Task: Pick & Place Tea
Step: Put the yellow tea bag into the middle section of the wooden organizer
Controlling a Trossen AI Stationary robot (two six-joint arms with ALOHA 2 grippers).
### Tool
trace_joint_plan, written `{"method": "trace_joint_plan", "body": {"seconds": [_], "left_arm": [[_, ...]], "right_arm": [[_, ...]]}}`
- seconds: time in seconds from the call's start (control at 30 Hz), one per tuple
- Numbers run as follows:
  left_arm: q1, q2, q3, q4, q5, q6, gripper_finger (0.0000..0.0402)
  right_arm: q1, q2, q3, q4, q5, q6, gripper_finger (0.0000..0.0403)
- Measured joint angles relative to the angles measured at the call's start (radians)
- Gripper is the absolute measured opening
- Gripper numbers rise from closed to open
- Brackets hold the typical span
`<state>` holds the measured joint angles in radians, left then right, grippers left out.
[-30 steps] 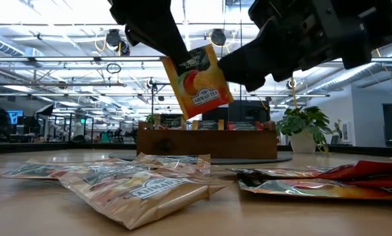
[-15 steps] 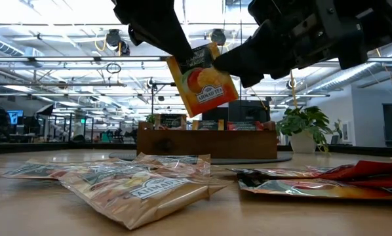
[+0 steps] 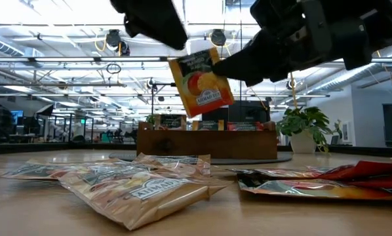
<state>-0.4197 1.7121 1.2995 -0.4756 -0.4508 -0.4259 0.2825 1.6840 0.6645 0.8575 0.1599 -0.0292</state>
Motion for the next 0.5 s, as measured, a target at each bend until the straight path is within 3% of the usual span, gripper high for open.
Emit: {"method": "trace_joint_plan", "body": {"seconds": [0.27,0.37,0.5], "left_arm": [[-0.038,-0.011,-0.001,-0.04,-0.045,-0.054,0.0172],[-0.049,-0.012,-0.001,0.004,-0.122,-0.017,0.0178],[-0.048,-0.012,-0.001,0.079,-0.138,0.053,0.0172]], "right_arm": [[0.002,0.0,-0.107,0.275,0.024,-0.046,0.0],[0.014,0.0,-0.122,0.329,0.024,-0.064,0.0],[0.04,0.0,-0.122,0.337,0.023,-0.113,0.0]]}}
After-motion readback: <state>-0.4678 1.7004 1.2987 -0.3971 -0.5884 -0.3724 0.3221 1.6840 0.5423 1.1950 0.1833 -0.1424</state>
